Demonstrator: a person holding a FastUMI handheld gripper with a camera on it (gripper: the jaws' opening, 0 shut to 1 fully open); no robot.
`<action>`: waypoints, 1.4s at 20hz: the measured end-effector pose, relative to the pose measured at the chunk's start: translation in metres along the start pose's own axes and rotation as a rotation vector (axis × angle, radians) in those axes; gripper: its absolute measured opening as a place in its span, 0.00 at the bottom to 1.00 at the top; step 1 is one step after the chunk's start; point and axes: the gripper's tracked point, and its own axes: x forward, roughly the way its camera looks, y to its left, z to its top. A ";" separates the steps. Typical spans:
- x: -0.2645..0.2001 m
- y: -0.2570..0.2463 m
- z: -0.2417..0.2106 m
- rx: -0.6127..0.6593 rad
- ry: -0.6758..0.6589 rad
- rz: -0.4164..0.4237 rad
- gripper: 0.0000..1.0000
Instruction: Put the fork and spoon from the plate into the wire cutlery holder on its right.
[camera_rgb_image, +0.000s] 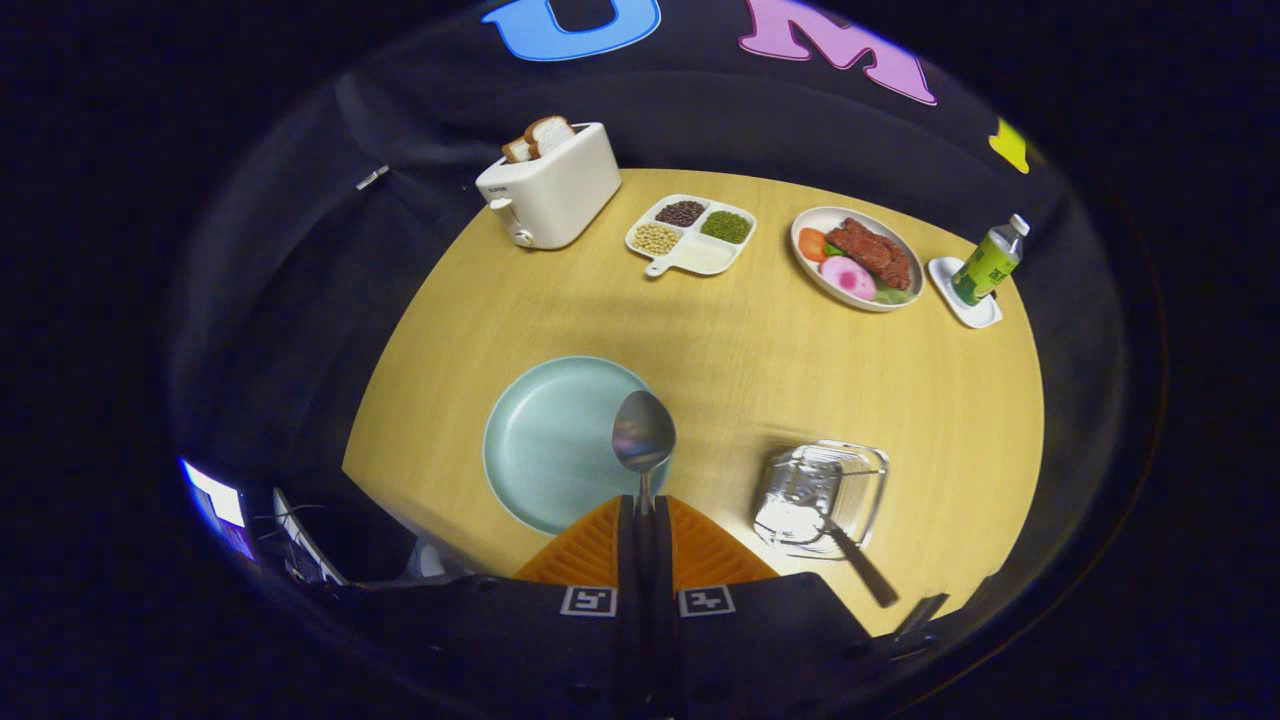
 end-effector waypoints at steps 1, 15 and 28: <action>-0.010 -0.014 -0.002 -0.005 0.023 -0.020 0.08; 0.038 -0.108 -0.040 -0.151 0.499 -0.130 0.08; 0.052 -0.112 -0.023 -0.117 0.428 -0.139 0.57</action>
